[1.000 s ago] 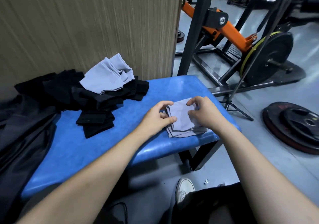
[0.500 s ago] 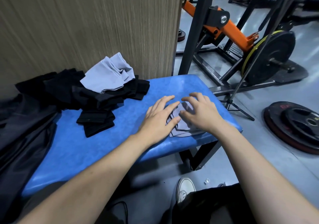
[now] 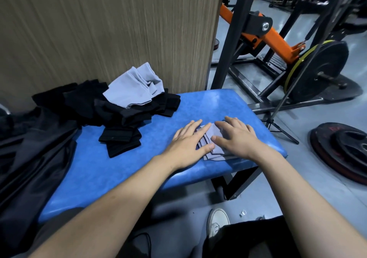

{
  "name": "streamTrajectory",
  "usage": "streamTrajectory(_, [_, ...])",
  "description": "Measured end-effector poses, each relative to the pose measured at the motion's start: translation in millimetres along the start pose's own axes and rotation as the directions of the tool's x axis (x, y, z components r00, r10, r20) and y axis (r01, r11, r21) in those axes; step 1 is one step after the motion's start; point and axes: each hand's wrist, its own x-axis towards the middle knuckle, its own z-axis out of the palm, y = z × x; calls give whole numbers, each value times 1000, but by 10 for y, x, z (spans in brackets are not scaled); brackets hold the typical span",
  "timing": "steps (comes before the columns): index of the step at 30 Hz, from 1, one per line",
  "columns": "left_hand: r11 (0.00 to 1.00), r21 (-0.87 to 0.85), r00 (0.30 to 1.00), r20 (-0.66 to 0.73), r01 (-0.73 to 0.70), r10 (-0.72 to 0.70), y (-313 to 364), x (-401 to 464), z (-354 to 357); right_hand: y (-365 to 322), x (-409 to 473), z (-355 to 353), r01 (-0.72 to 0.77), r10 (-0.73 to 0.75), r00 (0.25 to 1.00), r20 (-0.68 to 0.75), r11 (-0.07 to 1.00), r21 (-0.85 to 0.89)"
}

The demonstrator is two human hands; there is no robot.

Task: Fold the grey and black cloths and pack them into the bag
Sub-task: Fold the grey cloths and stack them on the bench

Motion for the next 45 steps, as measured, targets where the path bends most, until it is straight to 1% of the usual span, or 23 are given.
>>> streamTrajectory(4, [999,-33,990,-141,-14,9,-31,-59,-123,-119,42,-28,-20,12,991,-135,998,-59])
streamTrajectory(8, [999,-40,960,-279,-1,-10,-248,-217,-398,-419,186,3,26,-32,983,-183,999,-32])
streamTrajectory(11, [1000,-1,907,-419,30,-28,-507,-345,-656,-667,265,53,75,-77,977,-200,997,-15])
streamTrajectory(13, [997,15,856,-514,79,-60,-680,-413,-824,-809,290,96,113,-112,973,-203,994,-11])
streamTrajectory(15, [987,43,820,-564,153,-102,-837,-456,-957,-928,318,143,148,-146,971,-190,989,-4])
streamTrajectory(18, [963,73,801,-573,261,-173,-1013,-466,-1054,-1076,389,195,186,-177,969,-172,982,40])
streamTrajectory(20, [951,80,801,-563,298,-203,-1068,-454,-1065,-1190,450,225,207,-186,966,-177,973,103])
streamTrajectory(25, [944,80,792,-569,320,-220,-1087,-427,-1064,-1551,604,329,264,-223,950,-218,946,186])
streamTrajectory(29, [934,57,752,-612,352,-246,-1144,-434,-1115,-1794,710,391,270,-218,951,-219,931,245])
streamTrajectory(32, [926,42,734,-624,374,-268,-1202,-440,-1164,-1907,780,410,246,-186,961,-206,916,318])
streamTrajectory(36, [918,-3,733,-601,397,-319,-1264,-417,-1195,-2015,859,420,113,-64,991,-119,877,468])
streamTrajectory(38, [909,-10,735,-584,417,-343,-1270,-392,-1181,-2059,883,436,82,-36,994,-102,864,496])
streamTrajectory(41, [902,-21,721,-593,431,-359,-1241,-361,-1161,-2108,879,443,128,-42,983,-177,850,511])
streamTrajectory(45, [912,-36,712,-612,409,-344,-1199,-368,-1144,-2153,813,417,235,-84,954,-289,808,540])
